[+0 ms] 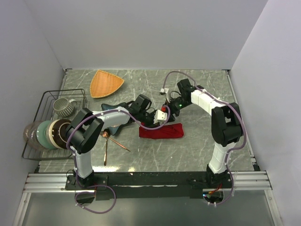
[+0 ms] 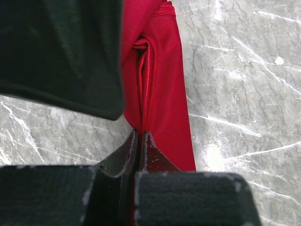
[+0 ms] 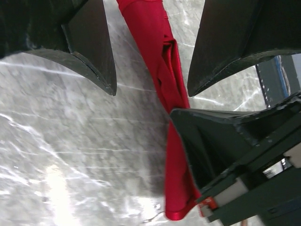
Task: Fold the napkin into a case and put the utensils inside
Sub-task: Turn over the smaller rectangle-folded napkin at the center of the board.
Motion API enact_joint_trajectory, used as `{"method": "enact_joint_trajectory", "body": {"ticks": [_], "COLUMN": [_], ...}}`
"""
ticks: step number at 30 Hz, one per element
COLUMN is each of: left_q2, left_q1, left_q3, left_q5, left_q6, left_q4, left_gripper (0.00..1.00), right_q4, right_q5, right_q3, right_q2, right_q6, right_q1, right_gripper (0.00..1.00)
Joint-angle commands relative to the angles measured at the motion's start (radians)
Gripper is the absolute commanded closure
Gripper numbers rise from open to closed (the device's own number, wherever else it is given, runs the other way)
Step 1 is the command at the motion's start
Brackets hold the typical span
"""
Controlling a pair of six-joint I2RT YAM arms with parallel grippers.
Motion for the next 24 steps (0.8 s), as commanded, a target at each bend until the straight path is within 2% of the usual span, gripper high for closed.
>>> {"method": "enact_joint_trajectory", "body": {"ticks": [1,24], "left_q2": [-0.05,-0.047], "left_q1": [-0.005,-0.002], "left_q3": [-0.005,-0.003], "left_q5": [0.069,0.095], "left_q6": [0.041,0.032], "left_q4": [0.053,0.056], "left_gripper": [0.99,0.99], "right_q4": [-0.09,-0.096], "right_q5": [-0.049,0.007], "right_q3": [0.007,-0.041], "right_q2": [0.021,0.061], "right_q6": [-0.091,-0.07], "right_q1": [0.011,0.058], "right_gripper": [0.31,0.34]}}
